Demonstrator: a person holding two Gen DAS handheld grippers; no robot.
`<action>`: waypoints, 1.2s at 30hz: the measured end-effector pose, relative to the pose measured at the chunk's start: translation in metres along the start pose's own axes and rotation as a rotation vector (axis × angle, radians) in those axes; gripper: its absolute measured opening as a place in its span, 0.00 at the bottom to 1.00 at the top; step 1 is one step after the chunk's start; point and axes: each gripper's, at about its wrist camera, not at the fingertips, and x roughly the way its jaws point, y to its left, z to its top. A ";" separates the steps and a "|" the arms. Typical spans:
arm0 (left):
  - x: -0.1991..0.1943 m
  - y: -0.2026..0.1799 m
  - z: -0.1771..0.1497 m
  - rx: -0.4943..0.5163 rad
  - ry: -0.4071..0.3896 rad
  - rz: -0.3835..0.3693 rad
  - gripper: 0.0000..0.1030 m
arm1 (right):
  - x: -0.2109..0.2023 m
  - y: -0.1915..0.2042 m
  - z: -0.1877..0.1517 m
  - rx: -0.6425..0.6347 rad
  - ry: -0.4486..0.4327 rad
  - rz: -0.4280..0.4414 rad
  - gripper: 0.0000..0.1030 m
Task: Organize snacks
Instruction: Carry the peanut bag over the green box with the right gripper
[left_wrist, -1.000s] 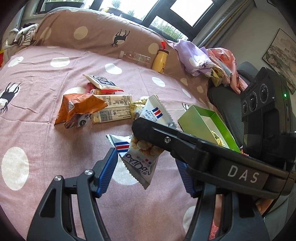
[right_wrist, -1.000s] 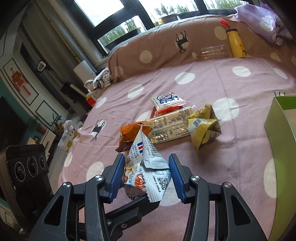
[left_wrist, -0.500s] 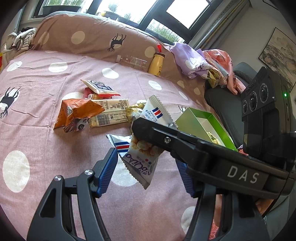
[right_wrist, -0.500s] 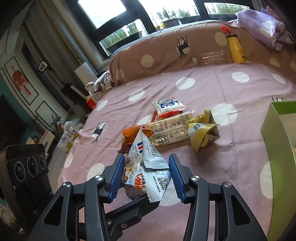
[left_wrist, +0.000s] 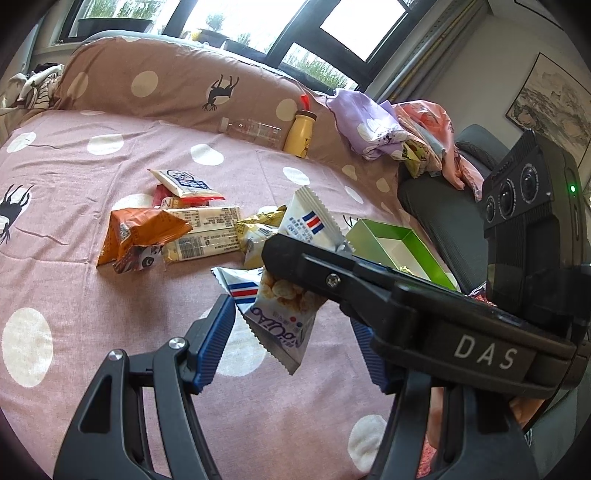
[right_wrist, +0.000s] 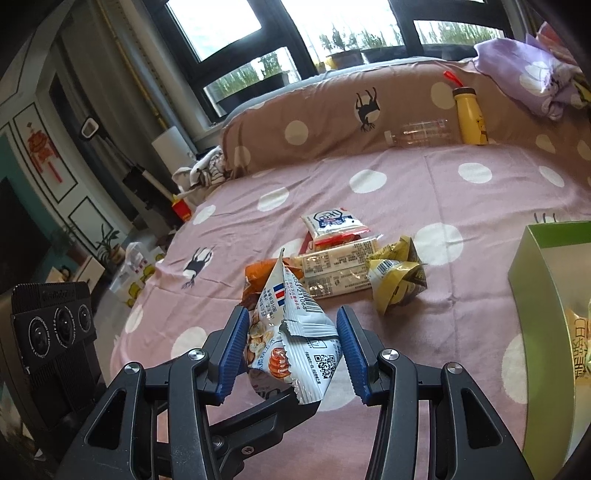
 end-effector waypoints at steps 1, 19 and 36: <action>0.001 -0.004 0.002 0.008 -0.002 0.000 0.62 | -0.003 0.000 0.000 0.002 -0.005 0.000 0.49; 0.033 -0.077 0.026 0.186 0.017 -0.043 0.62 | -0.068 -0.055 0.009 0.095 -0.161 -0.054 0.49; 0.059 -0.113 0.029 0.264 0.062 -0.043 0.62 | -0.092 -0.087 0.008 0.160 -0.214 -0.098 0.49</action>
